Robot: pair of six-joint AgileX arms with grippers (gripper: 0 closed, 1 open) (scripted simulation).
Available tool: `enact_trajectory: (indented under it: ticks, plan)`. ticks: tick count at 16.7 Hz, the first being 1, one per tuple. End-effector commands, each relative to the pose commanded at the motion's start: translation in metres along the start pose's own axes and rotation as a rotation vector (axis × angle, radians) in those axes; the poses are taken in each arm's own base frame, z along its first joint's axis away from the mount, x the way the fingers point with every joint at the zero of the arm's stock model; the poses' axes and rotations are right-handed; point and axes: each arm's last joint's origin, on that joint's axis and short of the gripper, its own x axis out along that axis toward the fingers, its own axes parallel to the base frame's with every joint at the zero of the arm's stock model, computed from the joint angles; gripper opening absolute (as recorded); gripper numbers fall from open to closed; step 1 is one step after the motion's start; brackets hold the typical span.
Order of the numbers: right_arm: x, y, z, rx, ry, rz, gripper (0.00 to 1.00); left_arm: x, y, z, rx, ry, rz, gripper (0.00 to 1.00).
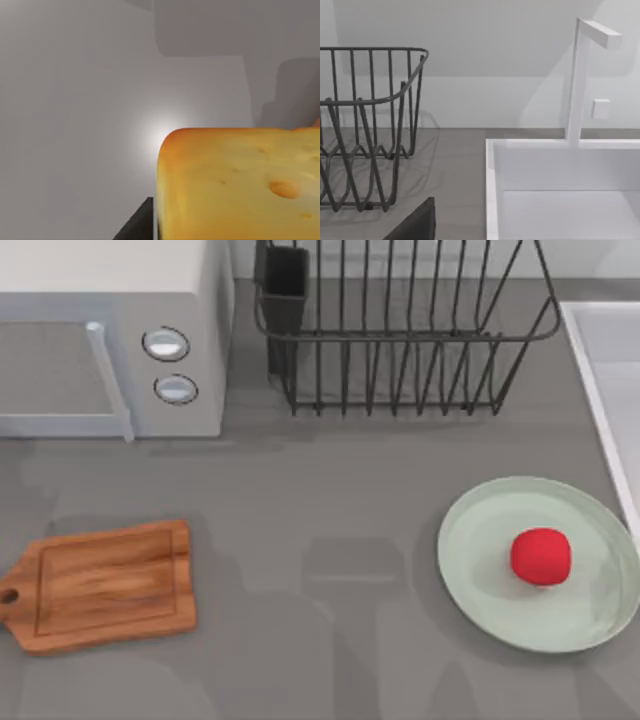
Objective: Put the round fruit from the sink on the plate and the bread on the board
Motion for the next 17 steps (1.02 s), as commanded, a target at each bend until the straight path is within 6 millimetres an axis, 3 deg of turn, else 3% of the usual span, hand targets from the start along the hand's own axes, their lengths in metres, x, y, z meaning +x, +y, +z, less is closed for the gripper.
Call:
enact_trajectory:
  ticks: [7,17]
  plan:
    - [0.0,0.0,0.0,0.0,0.0,0.0,1.0,0.008,-0.024,0.013,-0.277,0.032,0.002,0.0]
    - [0.0,0.0,0.0,0.0,0.0,0.0,1.0,0.033,-0.103,0.013,-1.186,0.083,0.071,0.0]
